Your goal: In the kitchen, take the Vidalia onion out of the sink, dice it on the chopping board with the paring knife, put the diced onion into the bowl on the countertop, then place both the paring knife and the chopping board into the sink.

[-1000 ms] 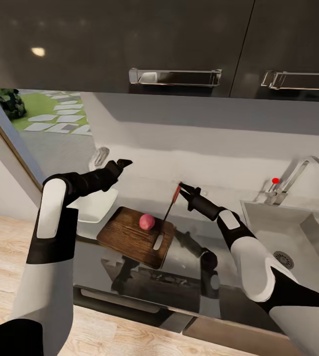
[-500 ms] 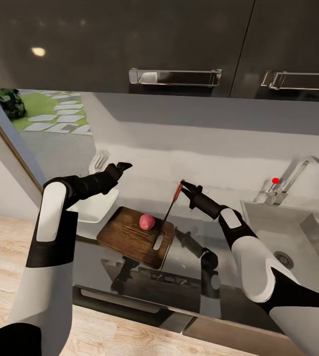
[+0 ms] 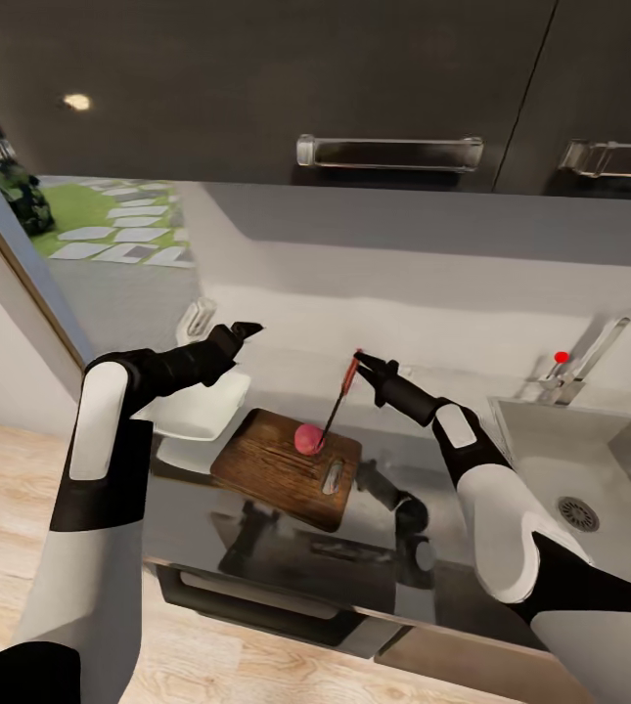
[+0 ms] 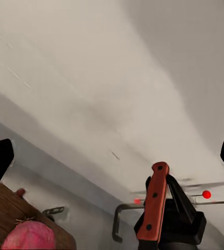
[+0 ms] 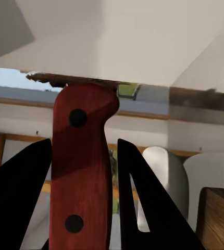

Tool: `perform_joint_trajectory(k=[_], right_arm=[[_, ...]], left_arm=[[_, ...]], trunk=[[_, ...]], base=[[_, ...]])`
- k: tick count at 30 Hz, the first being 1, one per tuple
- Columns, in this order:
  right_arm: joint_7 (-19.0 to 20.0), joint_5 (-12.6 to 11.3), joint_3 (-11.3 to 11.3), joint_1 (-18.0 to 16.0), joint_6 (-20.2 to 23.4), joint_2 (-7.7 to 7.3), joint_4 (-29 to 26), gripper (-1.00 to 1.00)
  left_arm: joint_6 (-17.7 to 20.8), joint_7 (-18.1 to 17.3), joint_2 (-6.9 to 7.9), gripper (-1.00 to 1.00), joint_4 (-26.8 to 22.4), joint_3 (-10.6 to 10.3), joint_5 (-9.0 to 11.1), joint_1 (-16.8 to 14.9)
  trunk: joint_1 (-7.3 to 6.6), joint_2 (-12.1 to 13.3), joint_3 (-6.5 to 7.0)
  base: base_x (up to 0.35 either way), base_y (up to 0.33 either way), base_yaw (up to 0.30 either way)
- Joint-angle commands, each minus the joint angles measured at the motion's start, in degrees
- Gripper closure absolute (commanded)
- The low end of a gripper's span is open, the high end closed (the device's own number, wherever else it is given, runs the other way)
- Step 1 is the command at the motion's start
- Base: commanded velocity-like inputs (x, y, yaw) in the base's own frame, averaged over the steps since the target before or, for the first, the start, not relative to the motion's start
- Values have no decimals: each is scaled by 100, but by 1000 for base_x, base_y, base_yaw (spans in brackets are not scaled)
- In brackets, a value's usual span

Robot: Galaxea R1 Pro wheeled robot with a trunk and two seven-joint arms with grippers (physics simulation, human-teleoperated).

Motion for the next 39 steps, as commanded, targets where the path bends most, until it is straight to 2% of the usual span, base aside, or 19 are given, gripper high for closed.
perform_joint_trajectory(k=[1,7,10,12,13,14,15,17,20,23,25,32,33,36,39], right_arm=[[6,15,-34,-6,34,8,0,100],[7,15,-14,-7,46,-40,-16,100],[8,19,-10,24,184,-142,-207,100],[13,22,-7,310,856,-362,-680,100],[14,22,-6,421,1052,-409,-898,100],[15,23,-6,672,1350,-477,-1374,100],[15,21,-6,802,1456,-499,-1613,100],[15,12,-5,1276,1622,-555,-2379,100],[10,17,-5,1570,1622,-584,-2768,100],[9,22,-5,1747,1622,-595,-2917,100],[11,20,-5,1788,1622,-598,-2940,100],[23,8,-5,1815,1622,-732,-2964,100],[25,7,-5,1816,1622,-744,-2965,100],[23,8,-5,1817,1622,-752,-2965,100],[22,12,-5,1817,1622,-749,-2970,100]], left_arm=[[19,57,-4,-100,-4,12,69,-6],[20,64,-39,-100,-4,-46,84,-16],[20,63,-57,-100,0,-139,87,-22],[27,70,-67,-100,34,-273,82,-41],[29,71,-72,-100,53,-311,84,-48],[32,73,-79,-100,122,-398,93,-63],[33,73,-82,-100,178,-447,102,-71],[27,76,-91,-100,452,-660,196,-109],[24,87,-125,-100,813,-847,337,-174],[55,141,-156,-100,1334,-1190,395,-465],[72,236,-158,-100,1549,-1338,404,-553],[122,840,-171,-100,1767,-1476,410,-695],[124,944,-173,-100,1891,-1560,412,-720],[125,1042,-163,-100,2132,-1690,418,-741],[129,1068,-128,-100,2271,-1721,419,-739]], trunk=[[3,-11,-11],[3,-11,-7],[3,-11,-7],[3,-11,-7],[3,-11,-7],[3,-11,-7],[3,-11,-7],[3,-11,-7],[3,-11,-7],[3,-11,-7],[3,-11,-7],[3,-11,-7],[3,-11,-7],[3,-11,-7],[3,-11,-7]], base=[[0,270,6],[0,226,29],[0,48,4],[0,16,-52],[0,10,-133],[0,6,-193],[0,5,-214],[0,3,-255],[0,1,-281],[0,0,-295],[0,0,-299],[0,0,-300],[0,0,-300],[0,0,-218],[0,0,-55]])
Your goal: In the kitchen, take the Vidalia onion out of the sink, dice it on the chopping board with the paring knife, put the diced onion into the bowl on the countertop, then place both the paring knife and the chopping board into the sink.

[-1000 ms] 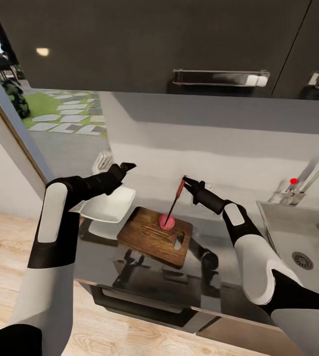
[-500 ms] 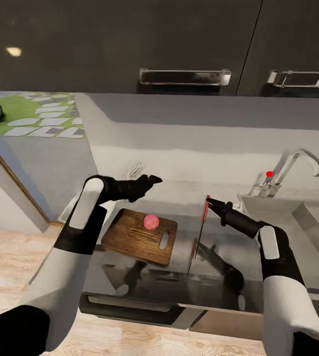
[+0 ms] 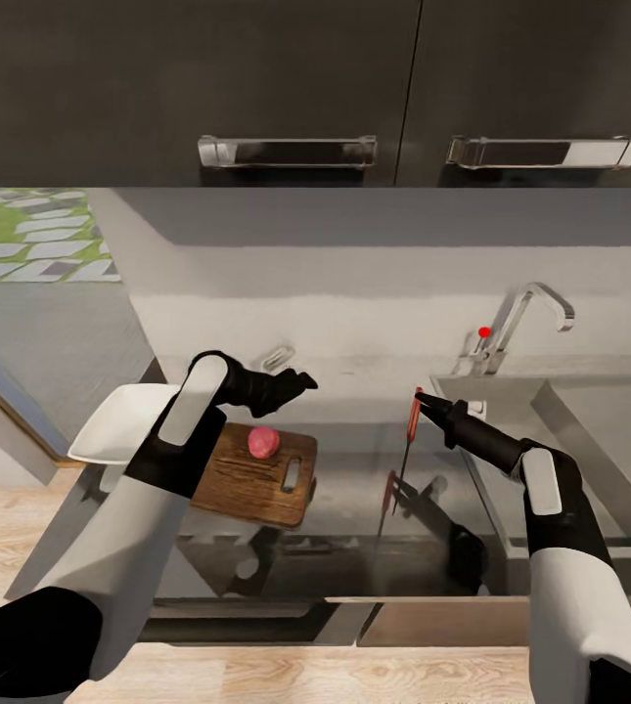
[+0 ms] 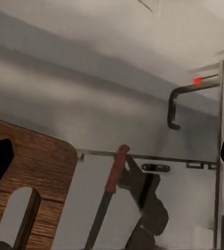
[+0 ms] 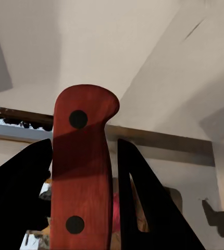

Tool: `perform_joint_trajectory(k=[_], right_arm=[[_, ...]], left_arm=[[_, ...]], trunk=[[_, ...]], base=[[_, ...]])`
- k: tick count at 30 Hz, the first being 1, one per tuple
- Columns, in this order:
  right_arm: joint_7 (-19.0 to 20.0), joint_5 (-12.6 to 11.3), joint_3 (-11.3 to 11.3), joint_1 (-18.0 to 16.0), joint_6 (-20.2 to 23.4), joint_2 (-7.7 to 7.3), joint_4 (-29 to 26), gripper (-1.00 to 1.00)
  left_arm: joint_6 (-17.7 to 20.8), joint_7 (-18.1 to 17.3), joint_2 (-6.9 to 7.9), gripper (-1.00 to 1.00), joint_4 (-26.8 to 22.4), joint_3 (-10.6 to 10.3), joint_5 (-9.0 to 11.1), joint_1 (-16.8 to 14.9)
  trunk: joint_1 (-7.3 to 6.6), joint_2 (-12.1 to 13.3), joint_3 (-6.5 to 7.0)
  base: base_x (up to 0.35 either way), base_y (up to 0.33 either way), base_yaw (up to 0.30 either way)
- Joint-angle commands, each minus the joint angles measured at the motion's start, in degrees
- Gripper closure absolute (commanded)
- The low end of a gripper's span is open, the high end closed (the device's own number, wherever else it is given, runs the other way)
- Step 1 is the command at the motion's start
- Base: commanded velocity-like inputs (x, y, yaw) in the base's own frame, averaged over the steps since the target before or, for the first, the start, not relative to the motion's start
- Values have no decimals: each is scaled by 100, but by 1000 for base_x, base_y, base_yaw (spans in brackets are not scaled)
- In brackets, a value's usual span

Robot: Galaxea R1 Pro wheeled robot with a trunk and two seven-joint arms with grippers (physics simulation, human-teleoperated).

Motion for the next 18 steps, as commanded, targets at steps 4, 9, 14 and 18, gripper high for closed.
perform_joint_trajectory(k=[4,9,14,18], right_arm=[[45,42,-7,-7,25,3,-9,100],[47,42,-5,-7,25,6,-18,100],[50,42,-5,-4,25,11,-45,100],[50,42,-5,0,25,11,-54,100]], left_arm=[[6,67,13,-100,346,-6,53,-3],[8,75,28,-100,626,-12,39,-7],[115,71,47,-100,625,-8,-21,-62],[143,70,57,-100,617,-14,-28,-99]], trunk=[[3,-12,-11],[3,-12,-11],[3,-12,-11],[3,-12,-11]], base=[[0,0,-16],[0,0,-3],[0,0,0],[0,0,0]])
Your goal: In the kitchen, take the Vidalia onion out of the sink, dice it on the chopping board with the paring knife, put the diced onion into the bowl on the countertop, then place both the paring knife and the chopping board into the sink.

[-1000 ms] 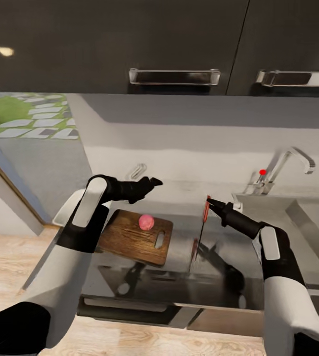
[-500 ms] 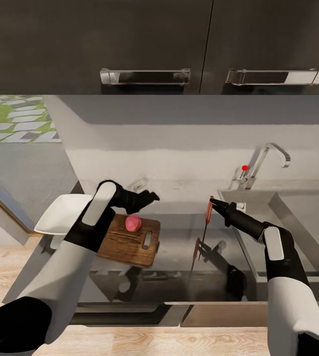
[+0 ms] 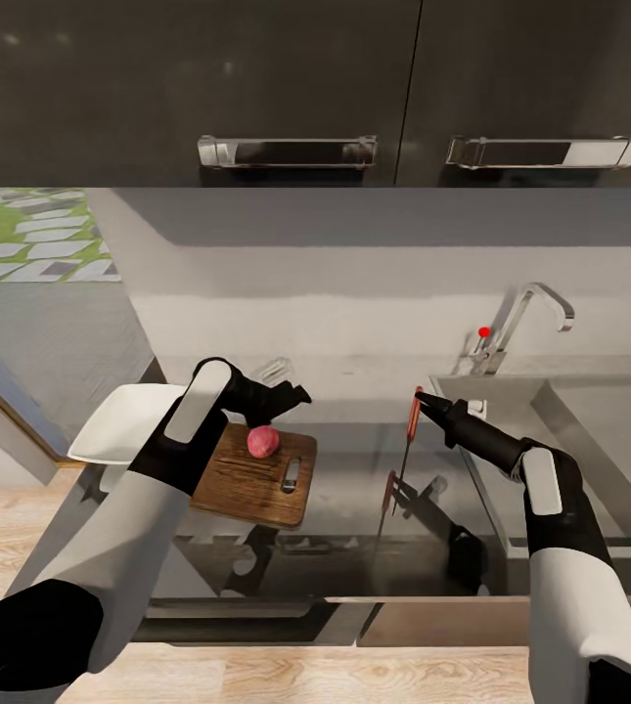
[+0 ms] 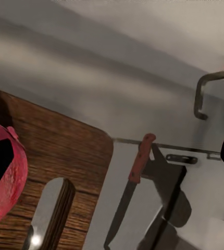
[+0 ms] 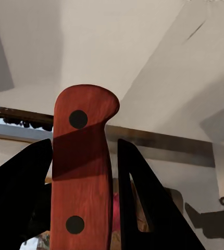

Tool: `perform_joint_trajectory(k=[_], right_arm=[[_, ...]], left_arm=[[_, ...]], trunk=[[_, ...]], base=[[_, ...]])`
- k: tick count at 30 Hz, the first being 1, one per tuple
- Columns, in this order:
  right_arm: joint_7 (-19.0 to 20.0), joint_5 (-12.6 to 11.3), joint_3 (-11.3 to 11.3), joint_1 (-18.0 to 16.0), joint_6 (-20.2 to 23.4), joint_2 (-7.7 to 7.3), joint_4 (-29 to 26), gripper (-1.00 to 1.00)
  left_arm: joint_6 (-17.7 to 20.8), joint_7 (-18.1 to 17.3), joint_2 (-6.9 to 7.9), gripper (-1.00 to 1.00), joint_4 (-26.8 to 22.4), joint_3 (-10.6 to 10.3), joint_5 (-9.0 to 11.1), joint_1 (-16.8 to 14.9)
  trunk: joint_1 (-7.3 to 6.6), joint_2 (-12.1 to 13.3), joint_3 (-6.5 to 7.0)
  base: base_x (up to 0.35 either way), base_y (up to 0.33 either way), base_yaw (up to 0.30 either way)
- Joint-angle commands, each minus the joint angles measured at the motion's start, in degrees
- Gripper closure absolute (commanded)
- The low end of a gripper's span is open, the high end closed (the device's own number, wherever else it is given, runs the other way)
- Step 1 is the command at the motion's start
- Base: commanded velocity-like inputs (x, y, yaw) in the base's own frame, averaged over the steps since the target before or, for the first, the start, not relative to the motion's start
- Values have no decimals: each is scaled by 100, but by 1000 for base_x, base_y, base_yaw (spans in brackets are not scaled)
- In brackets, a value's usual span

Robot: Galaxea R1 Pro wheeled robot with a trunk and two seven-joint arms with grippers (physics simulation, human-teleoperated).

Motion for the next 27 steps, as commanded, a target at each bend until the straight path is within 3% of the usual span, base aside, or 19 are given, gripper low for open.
perform_joint_trajectory(k=[1,12,16,20,23,27], right_arm=[[47,40,-14,-7,25,2,-1,100],[47,39,-14,-6,25,3,3,100],[42,39,-14,-6,25,3,6,100],[38,40,-14,-6,25,3,6,100],[38,40,-14,-6,25,3,6,100],[38,40,-14,-6,25,3,6,100]], left_arm=[[8,63,2,-100,-5,0,56,-11],[100,228,5,-100,54,1,213,-16],[158,516,64,-100,47,-5,653,-12],[177,779,299,-100,-97,-11,1278,1],[182,814,389,-100,-136,-12,1472,6],[184,828,479,-100,-139,-19,1572,13]], trunk=[[3,-11,-11],[3,-11,-11],[3,-11,-11],[3,-11,-11],[3,-11,-11],[3,-11,-11]], base=[[0,0,0],[0,0,0],[0,0,0],[0,0,0],[0,0,0],[0,0,0]])
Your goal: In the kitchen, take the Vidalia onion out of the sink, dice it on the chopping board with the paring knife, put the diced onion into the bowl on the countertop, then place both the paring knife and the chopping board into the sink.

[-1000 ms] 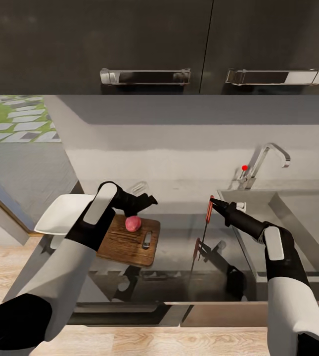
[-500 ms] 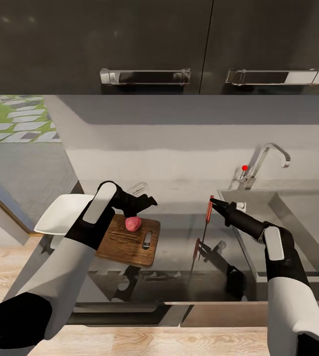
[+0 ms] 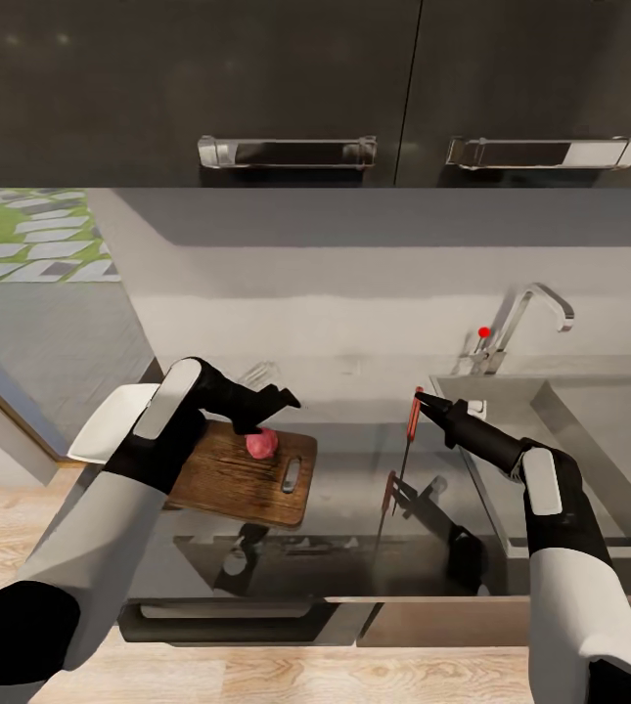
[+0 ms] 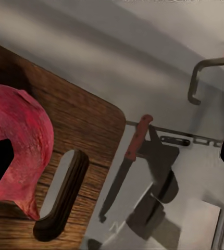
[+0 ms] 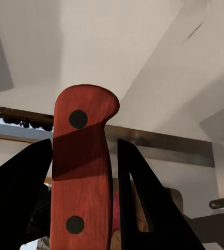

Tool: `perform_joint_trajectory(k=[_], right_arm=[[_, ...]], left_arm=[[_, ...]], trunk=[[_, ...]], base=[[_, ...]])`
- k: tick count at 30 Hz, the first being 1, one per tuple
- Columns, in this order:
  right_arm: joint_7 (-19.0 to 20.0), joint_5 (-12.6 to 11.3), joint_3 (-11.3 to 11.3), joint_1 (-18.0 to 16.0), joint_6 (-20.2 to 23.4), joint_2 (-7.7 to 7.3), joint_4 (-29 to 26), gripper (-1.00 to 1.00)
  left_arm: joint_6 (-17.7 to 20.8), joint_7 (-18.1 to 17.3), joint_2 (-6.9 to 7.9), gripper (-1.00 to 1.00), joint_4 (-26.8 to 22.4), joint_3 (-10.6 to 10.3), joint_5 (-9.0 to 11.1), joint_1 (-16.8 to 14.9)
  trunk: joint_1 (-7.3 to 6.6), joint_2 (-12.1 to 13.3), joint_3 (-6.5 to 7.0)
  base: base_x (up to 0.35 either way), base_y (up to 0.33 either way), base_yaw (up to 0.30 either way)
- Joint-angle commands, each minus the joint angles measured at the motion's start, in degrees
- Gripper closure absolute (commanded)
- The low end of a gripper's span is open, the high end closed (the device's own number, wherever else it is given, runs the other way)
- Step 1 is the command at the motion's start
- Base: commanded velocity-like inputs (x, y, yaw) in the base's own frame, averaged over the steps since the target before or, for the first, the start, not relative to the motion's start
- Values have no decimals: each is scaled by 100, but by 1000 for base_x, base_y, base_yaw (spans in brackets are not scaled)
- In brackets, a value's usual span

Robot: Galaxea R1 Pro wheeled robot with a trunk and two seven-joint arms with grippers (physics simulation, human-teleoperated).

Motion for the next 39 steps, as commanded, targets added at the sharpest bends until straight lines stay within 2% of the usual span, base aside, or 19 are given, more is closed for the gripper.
perform_joint_trajectory(k=[1,5,9,11,15,20,24,26,28,29,31,33,35,39], right_arm=[[47,40,-14,-7,25,2,1,100],[47,40,-14,-8,25,2,4,100],[47,40,-14,-7,25,5,4,100],[52,40,-14,-7,25,12,0,100],[60,40,-14,-7,25,39,-11,100],[60,37,-17,-7,25,60,-16,100],[67,19,-22,-23,25,87,-10,100],[74,5,-14,-83,25,167,-9,100],[84,-4,20,-191,25,401,-4,100],[90,-10,38,-265,25,581,14,100],[86,-11,56,-372,25,777,36,100],[76,-8,95,-516,25,904,51,100],[76,-10,181,-592,25,947,58,100],[57,-12,233,-596,25,950,53,100]], left_arm=[[67,78,10,-100,3,-3,-14,-2],[80,81,64,-100,-15,12,54,-8],[86,79,136,-100,-216,39,277,-33],[86,68,290,-100,-602,63,358,-38],[66,4,468,-100,-884,88,407,-6],[32,-41,518,-100,-950,93,419,27],[-3,-338,488,-100,-913,76,335,61],[-16,-520,473,-100,-866,62,246,63],[-22,-647,453,-100,-797,59,10,64],[-25,-781,439,-100,-763,63,-159,65],[-48,-1088,417,-100,-692,68,-369,63],[-84,-1418,402,-100,-587,66,-569,49],[-98,-1560,399,-100,-537,66,-657,43],[-105,-1628,394,-100,-513,66,-700,31]], trunk=[[4,-9,-12],[4,-9,-12],[4,-9,-12],[4,-9,-12],[4,-9,-12],[4,-9,-12],[4,-9,-12],[4,-9,-12],[4,-9,-12],[4,-9,-12],[4,-9,-12],[4,-9,-12],[4,-9,-12],[4,-9,-12]], base=[[0,0,0],[0,0,0],[0,0,0],[0,0,0],[0,0,0],[0,0,0],[0,0,0],[0,0,0],[0,0,0],[0,0,0],[0,0,0],[0,0,0],[0,0,0],[0,0,0]])
